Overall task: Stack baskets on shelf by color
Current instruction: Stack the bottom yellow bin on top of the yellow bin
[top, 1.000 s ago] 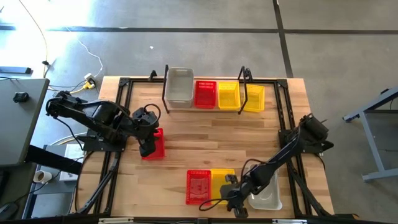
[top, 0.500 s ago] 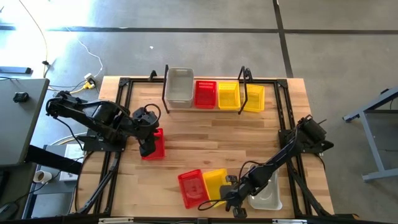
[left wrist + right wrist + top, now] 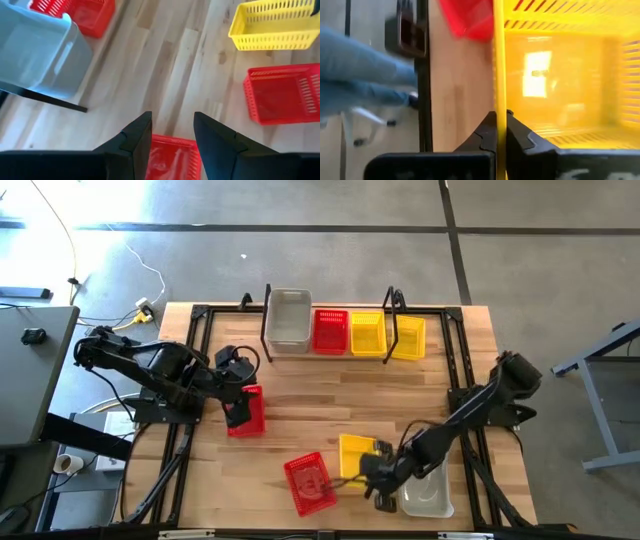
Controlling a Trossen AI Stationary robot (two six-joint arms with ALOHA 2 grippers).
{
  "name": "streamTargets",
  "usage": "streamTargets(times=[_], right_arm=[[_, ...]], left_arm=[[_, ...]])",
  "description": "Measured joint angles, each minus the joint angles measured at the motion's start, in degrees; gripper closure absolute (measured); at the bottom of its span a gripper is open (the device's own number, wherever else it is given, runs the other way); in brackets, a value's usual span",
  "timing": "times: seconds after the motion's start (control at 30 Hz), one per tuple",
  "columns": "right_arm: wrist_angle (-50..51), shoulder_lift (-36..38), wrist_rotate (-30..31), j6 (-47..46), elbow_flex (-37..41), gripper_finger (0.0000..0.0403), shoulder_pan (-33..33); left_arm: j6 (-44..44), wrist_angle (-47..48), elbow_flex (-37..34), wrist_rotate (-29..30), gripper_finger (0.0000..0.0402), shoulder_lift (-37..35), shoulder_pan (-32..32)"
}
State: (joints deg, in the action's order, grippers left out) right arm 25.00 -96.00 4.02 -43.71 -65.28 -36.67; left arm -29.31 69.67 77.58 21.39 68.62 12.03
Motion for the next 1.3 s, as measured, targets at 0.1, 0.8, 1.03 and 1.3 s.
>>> streamTargets(times=[0.1, 0.8, 1.03, 1.3], right_arm=[[1.43, 3.49, 0.74, 1.58, 0.02, 0.0402, 2.50], [7.99, 21.53, 12.00, 34.85, 0.02, 0.0402, 26.62], [17.12, 22.75, 14.48, 52.02, 0.02, 0.0403, 35.74], [21.32, 21.98, 12.91, 66.55, 0.08, 0.0403, 47.59]], left_arm=[[1.45, -0.03, 0.00, 1.07, 0.0266, 0.00, 0.00], [7.00, -0.12, 0.00, 6.82, 0.0266, 0.00, -0.02], [2.69, -0.39, 0.00, 11.50, 0.0266, 0.00, -0.22], [-1.80, -0.37, 0.00, 11.76, 0.0266, -0.02, -1.91]])
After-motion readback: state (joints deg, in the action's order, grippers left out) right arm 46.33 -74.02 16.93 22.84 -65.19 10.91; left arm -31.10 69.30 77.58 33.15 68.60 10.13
